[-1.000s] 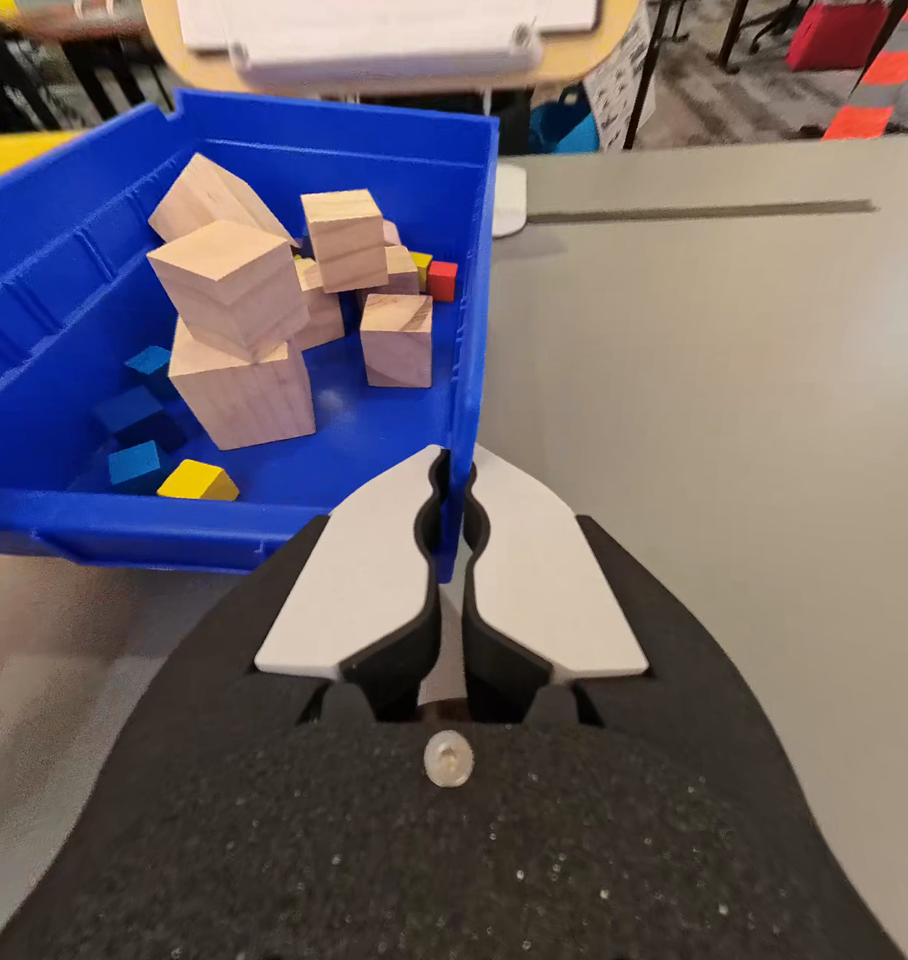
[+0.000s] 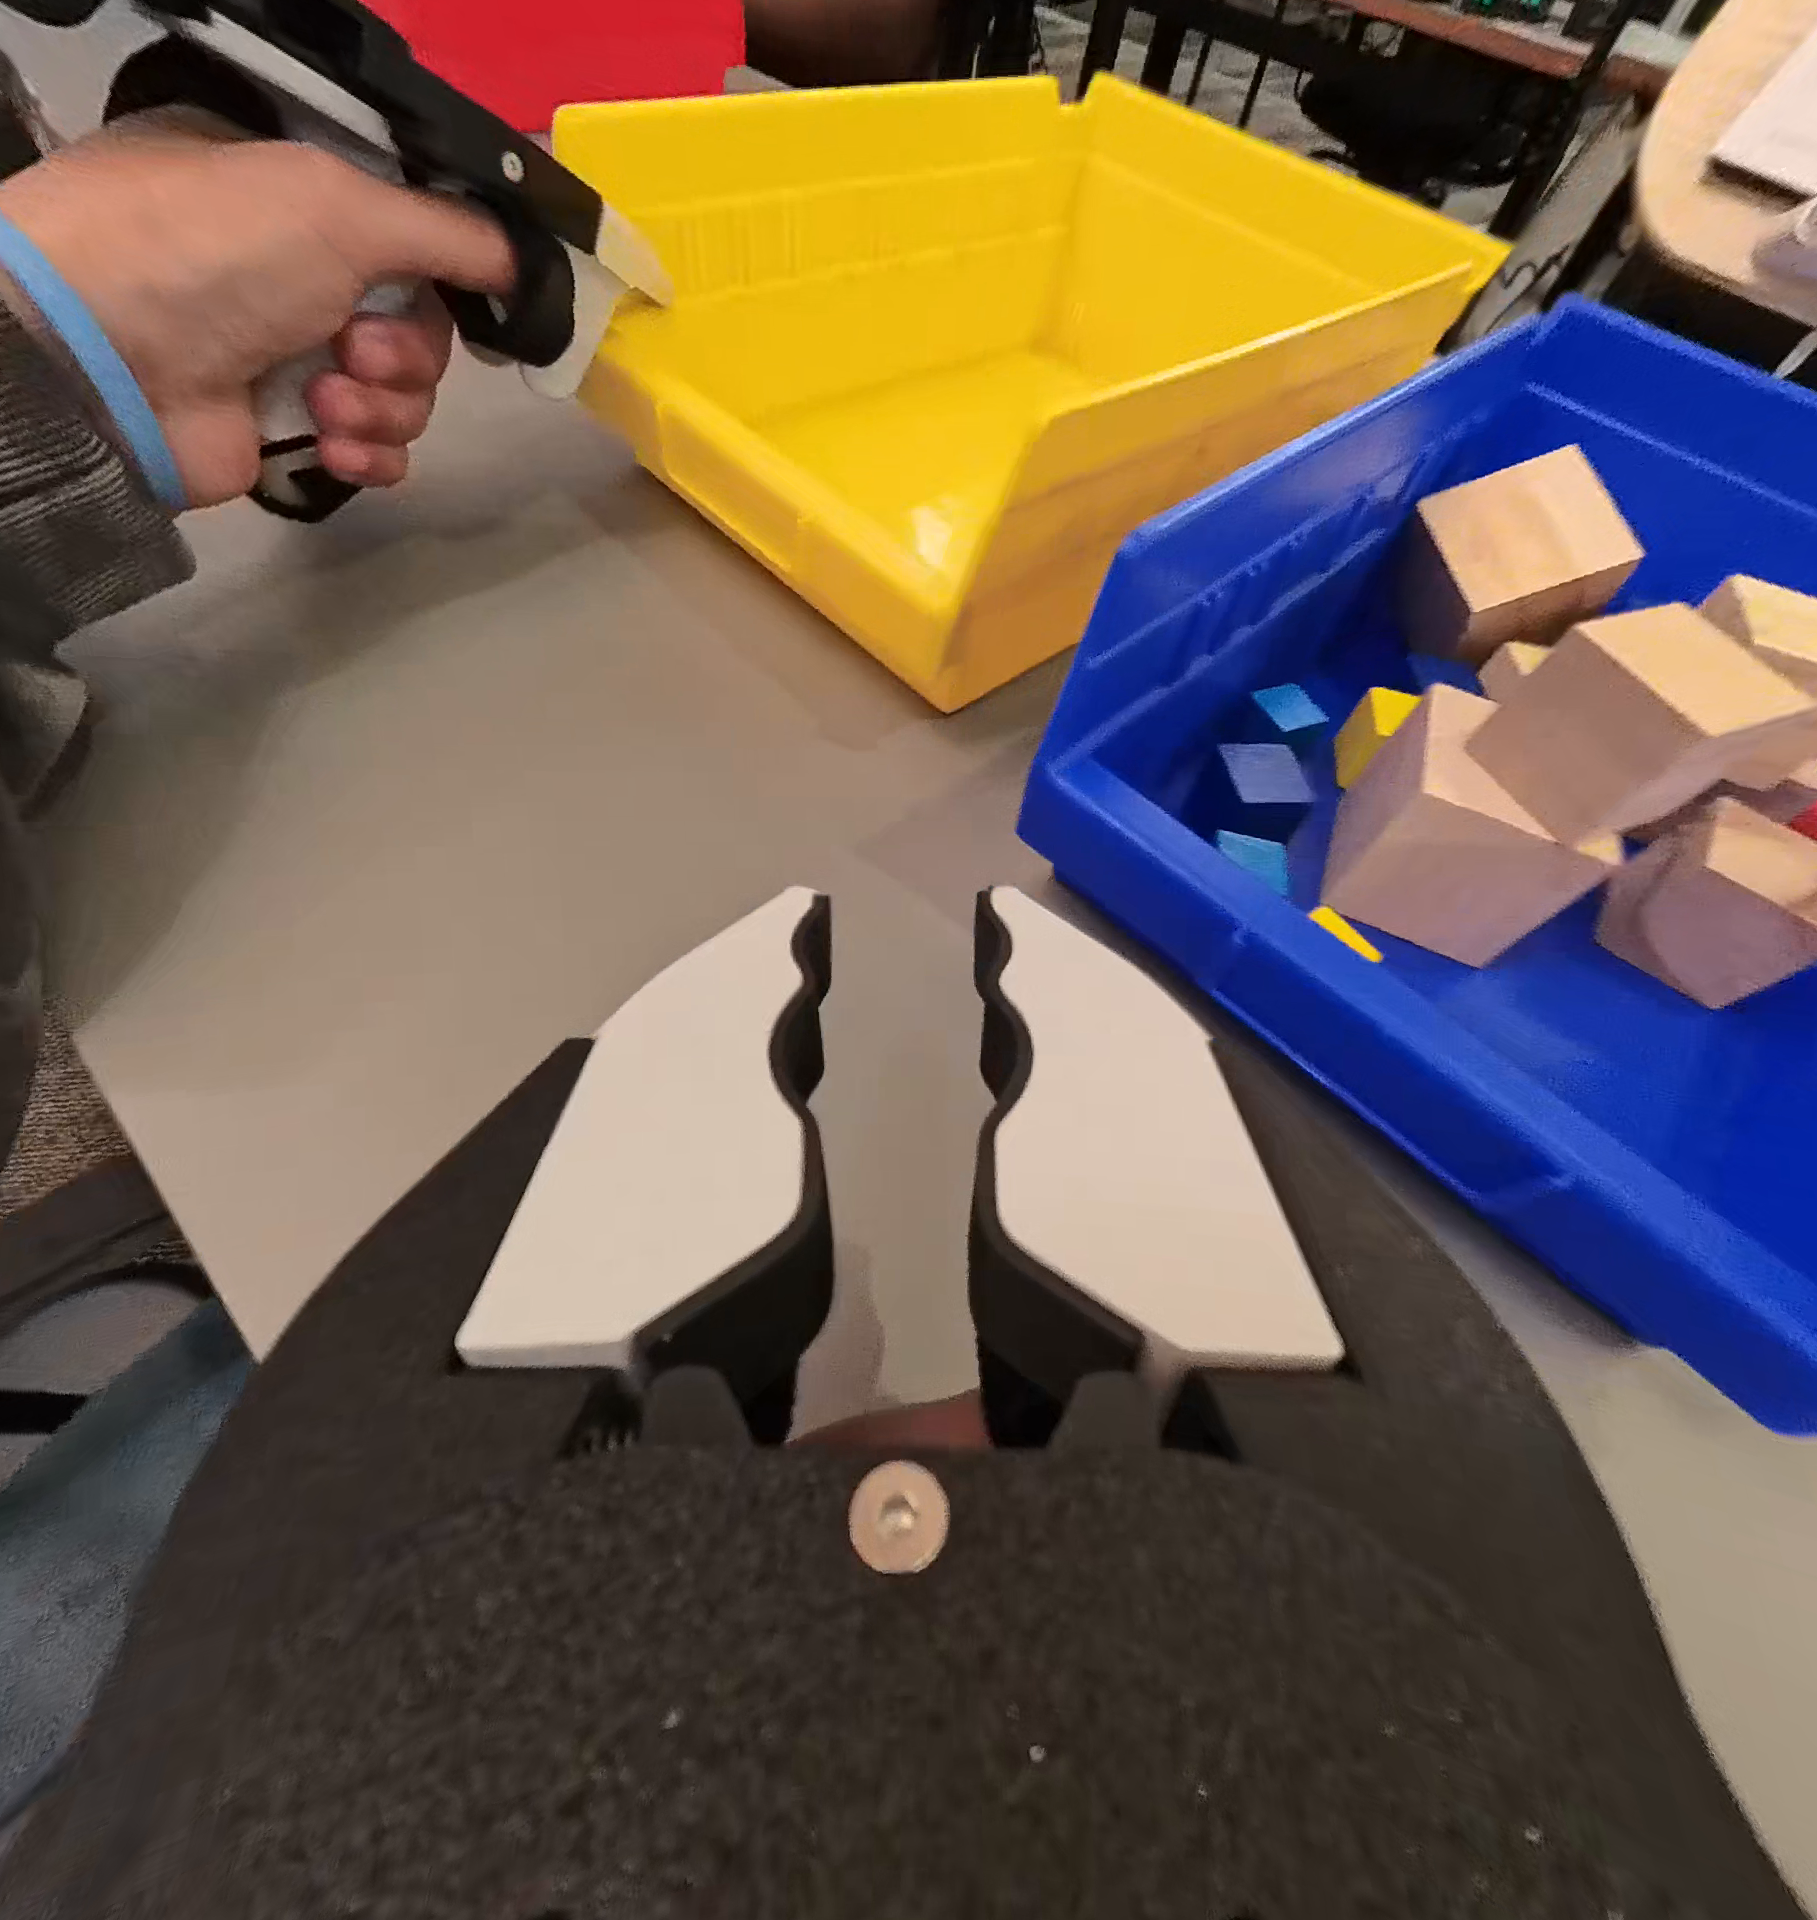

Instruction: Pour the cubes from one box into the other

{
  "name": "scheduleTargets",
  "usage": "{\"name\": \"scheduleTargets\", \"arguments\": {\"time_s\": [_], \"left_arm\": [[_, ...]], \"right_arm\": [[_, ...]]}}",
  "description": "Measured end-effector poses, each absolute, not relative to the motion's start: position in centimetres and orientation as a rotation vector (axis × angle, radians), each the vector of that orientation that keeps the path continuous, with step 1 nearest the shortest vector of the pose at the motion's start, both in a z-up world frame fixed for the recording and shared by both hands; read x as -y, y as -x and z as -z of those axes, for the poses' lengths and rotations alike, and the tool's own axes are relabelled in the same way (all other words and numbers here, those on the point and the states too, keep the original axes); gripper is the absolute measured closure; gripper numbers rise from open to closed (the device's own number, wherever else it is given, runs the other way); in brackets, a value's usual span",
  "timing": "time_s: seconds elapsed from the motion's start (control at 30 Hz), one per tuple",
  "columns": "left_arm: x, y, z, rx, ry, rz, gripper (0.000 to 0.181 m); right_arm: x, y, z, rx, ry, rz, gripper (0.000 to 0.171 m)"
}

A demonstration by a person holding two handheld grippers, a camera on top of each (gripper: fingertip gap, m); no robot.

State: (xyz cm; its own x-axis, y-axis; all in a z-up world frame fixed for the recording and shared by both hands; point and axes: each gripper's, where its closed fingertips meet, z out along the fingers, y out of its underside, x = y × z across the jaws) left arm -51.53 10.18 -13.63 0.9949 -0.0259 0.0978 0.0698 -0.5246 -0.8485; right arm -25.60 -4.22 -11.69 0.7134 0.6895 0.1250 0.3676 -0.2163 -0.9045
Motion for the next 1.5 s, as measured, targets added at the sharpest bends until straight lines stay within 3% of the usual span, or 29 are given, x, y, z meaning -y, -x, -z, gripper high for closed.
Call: {"name": "scheduleTargets", "arguments": {"time_s": [0.2, 0.43, 0.5, 0.53, 0.63, 0.73, 0.9, 1.07, 1.2, 1.33, 1.5], "left_arm": [[-5.7, 51.1, 13.7, 0.074, 2.089, 0.087, 0.178], [3.9, 51.0, 13.7, 0.186, 2.079, 0.019, 0.177], [5.8, 50.7, 13.7, 0.206, 2.072, 0.016, 0.177], [6.6, 50.5, 13.7, 0.215, 2.068, 0.013, 0.177], [8.6, 50.4, 13.6, 0.215, 2.079, -0.067, 0.178], [10.1, 49.4, 11.8, 0.206, 2.072, -0.100, 0.179], [10.6, 46.7, 3.6, 0.164, 1.871, -0.135, 0.179], [7.5, 39.3, -4.1, 0.022, 1.758, -0.042, 0.178], [3.7, 28.6, -7.9, -0.120, 1.704, 0.056, 0.178], [1.2, 15.4, -6.7, -0.261, 1.698, 0.111, 0.177], [-1.1, 1.1, 0.4, -0.363, 1.782, 0.120, 0.177]], "right_arm": [[2.1, 29.0, 12.4, 0.682, 1.905, -0.424, 0.121], [1.6, 32.7, 12.3, 0.594, 1.921, -0.458, 0.114], [1.8, 33.4, 12.9, 0.583, 1.959, -0.466, 0.124], [2.0, 33.4, 13.5, 0.589, 1.995, -0.449, 0.139], [2.4, 32.6, 13.0, 0.571, 1.993, -0.364, 0.161], [3.3, 31.6, 10.1, 0.540, 1.899, -0.282, 0.167], [4.1, 28.6, 1.3, 0.450, 1.699, -0.264, 0.168], [3.9, 20.5, -7.9, 0.379, 1.560, -0.161, 0.167], [2.8, 9.5, -11.6, 0.263, 1.546, -0.030, 0.167], [2.2, -3.8, -10.2, 0.098, 1.584, 0.061, 0.169], [-0.1, -18.1, -2.3, 0.058, 1.704, 0.053, 0.169]]}}
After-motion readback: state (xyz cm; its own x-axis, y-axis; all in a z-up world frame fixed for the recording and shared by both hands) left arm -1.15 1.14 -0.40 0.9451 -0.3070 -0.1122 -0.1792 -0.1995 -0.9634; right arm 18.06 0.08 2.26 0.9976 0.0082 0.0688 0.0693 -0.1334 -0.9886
